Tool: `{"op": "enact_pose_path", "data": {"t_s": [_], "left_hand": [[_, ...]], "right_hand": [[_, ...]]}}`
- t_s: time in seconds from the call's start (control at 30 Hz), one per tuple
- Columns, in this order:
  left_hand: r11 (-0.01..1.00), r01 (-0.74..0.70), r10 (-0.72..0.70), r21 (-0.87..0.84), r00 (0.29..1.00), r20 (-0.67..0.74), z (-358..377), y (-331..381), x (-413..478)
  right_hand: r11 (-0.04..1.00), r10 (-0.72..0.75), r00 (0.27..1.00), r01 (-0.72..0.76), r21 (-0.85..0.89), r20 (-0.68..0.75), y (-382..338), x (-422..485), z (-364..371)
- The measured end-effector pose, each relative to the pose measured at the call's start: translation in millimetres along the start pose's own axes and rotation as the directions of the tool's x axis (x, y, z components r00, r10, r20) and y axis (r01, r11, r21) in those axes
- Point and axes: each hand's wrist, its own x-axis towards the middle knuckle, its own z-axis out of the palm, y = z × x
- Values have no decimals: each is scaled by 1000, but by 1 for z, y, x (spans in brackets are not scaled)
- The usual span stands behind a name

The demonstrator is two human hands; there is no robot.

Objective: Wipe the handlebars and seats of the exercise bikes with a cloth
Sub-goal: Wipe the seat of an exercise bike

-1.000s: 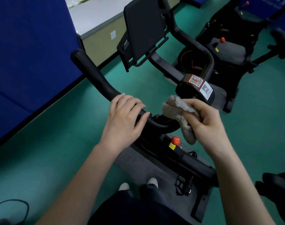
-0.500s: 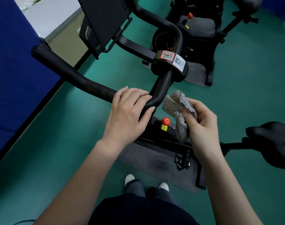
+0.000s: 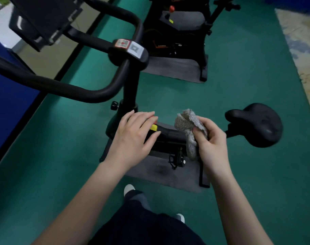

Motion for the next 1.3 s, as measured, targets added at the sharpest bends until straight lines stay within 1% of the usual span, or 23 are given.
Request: {"op": "enact_pose_path", "data": {"t_s": [0.13,0.3,0.5,0.67,0.8,0.97,1.13,1.2,1.3], "left_hand": [[1000,16,-18,17,993,114,25,51,-5],[998,-6,-6,61,979,206,62,117,-14],[997,-50,32,64,964,265,107,195,-25],[995,-93,78,29,941,329,132,247,-28],[992,-123,104,30,927,360,147,271,-21],[988,-155,134,24,911,389,168,290,4],[988,-151,127,32,910,395,194,309,36],[991,-130,106,34,913,394,208,314,51],[996,-74,47,54,921,387,227,320,73]], "right_hand": [[1000,23,998,-22,8,-51,14,-21,-59],[997,69,992,-70,-10,-102,37,-52,-136],[992,119,970,-125,-16,-212,67,-93,-224],[982,176,948,-189,-25,-265,80,-112,-275],[974,211,933,-227,-21,-290,88,-114,-298],[973,209,932,-227,-29,-295,100,-103,-325],[971,230,913,-236,21,-336,113,-77,-360],[969,237,916,-247,10,-323,118,-57,-374],[969,228,942,-244,-36,-245,121,-18,-389]]}}
